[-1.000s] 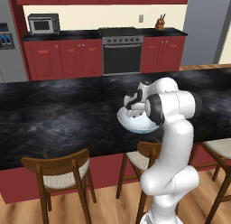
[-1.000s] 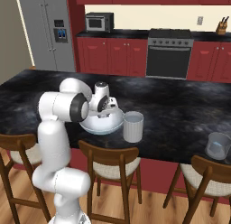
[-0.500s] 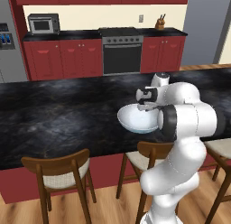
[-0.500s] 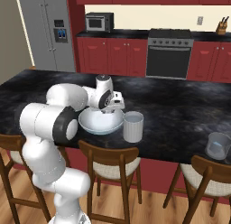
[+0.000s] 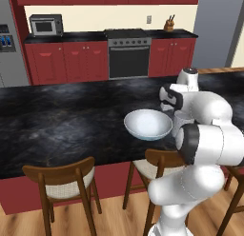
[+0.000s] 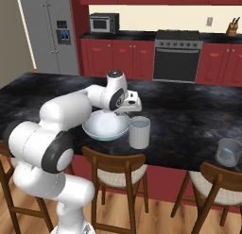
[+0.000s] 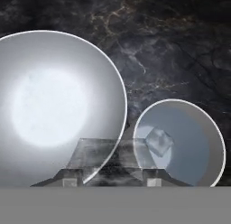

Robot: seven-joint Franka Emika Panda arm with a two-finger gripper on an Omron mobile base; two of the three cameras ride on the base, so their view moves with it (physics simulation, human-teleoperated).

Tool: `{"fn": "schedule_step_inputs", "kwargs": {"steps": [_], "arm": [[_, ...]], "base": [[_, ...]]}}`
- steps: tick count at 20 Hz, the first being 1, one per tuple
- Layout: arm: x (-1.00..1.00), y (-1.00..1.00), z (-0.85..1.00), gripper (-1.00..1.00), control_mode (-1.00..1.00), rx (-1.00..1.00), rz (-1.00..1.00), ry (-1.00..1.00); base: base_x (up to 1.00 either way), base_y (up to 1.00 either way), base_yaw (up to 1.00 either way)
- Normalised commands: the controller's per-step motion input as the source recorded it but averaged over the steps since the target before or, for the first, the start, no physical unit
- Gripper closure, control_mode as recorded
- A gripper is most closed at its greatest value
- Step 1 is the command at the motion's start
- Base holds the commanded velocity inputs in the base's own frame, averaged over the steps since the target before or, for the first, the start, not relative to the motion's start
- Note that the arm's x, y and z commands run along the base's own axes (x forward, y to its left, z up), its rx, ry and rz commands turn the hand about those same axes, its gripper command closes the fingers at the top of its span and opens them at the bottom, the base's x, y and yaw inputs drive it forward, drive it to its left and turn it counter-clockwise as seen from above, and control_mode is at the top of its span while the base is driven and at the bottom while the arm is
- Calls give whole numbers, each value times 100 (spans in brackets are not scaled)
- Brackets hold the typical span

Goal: There are four ice cubes in the ice bowl. Place two ice cubes in each glass of water.

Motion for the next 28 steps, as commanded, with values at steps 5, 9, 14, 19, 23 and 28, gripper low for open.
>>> {"fn": "schedule_step_inputs", "kwargs": {"steps": [5, 9, 14, 19, 23, 28], "arm": [[27, -69, 0, 100, -100, 0, -13, 19], [12, -59, -3, 100, -100, 0, -12, 12], [0, -5, -41, 100, -100, 0, -3, 1], [0, 0, -35, 100, -100, 0, 0, 0], [6, 0, -14, 100, -100, 0, 0, 0], [11, 0, -4, -100, -100, 0, 0, 0]], "base": [[0, 0, 0], [0, 0, 0], [0, 0, 0], [0, 0, 0], [0, 0, 0], [0, 0, 0]]}}
